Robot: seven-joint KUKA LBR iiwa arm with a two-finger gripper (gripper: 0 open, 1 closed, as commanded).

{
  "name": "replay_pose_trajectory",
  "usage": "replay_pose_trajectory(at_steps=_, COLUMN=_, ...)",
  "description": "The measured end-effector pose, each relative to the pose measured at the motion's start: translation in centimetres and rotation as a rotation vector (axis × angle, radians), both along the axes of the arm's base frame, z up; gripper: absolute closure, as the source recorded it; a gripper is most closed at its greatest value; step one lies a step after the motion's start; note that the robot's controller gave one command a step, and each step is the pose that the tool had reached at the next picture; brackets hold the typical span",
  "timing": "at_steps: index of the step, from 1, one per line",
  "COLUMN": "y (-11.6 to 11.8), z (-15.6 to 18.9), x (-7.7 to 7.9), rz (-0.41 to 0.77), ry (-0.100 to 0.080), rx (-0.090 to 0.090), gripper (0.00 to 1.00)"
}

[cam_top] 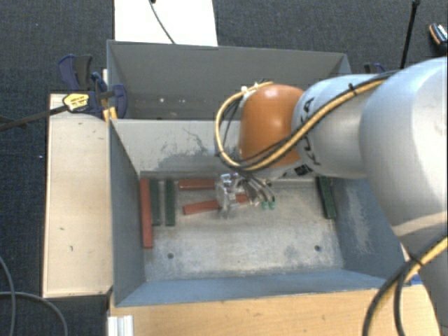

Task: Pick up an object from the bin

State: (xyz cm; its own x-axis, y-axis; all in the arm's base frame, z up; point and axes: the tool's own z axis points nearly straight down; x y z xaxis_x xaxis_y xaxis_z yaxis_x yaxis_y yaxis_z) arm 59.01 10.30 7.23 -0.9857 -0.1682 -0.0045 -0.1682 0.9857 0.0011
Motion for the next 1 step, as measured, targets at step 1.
replay_pose_trajectory(at_steps=1, y=-1.40, z=10.60, x=0.00, rz=0.353, ry=-0.005, rx=-0.002, gripper=1.00)
